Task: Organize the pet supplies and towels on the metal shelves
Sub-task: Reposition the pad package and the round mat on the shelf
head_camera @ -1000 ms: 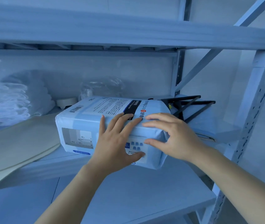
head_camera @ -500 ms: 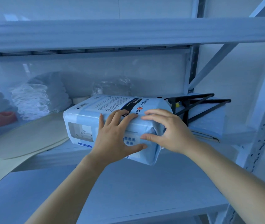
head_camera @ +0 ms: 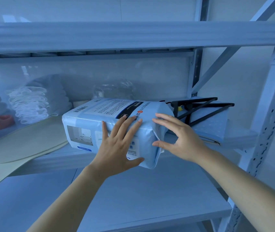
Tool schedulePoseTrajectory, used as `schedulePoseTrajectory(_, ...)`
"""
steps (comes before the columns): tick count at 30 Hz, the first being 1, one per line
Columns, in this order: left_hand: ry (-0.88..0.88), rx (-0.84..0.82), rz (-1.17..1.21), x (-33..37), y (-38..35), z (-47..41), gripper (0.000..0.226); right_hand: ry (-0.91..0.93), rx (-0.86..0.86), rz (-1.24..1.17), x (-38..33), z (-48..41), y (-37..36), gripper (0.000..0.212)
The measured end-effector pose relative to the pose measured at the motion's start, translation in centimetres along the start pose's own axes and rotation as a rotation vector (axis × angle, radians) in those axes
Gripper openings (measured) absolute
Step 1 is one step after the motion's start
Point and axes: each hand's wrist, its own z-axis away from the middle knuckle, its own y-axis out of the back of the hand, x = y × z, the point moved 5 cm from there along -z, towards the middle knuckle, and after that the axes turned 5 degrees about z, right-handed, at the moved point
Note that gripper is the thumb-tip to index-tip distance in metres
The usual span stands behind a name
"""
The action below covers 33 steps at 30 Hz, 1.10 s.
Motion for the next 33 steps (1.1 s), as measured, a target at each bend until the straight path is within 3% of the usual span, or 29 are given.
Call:
schedulePoseTrajectory(5, -0.011, -0.062, -0.121, 0.1, -0.9, 0.6, 0.145, 0.008, -0.039, -0.012, 0.0, 0.7, -0.3, 0.073)
schedulePoseTrajectory(9, 0.012, -0.040, -0.157, 0.3, -1.8, 0.7, 0.160, -0.010, -0.040, -0.025, 0.0, 0.7, -0.6, 0.072)
schedulePoseTrajectory(17, -0.024, 0.058, -0.115, 0.8, -1.6, 0.6, 0.130, -0.016, -0.065, 0.008, 0.0, 0.8, -0.4, 0.073)
schedulePoseTrajectory(27, -0.012, 0.091, -0.035, 0.2, 0.9, -0.5, 0.122, -0.062, -0.119, 0.014, 0.9, 1.5, 0.1, 0.085)
schedulePoseTrajectory(33, -0.005, 0.112, 0.031, -0.8, 3.0, -0.5, 0.119, -0.036, -0.136, 0.100, 1.5, 1.1, -0.5, 0.102)
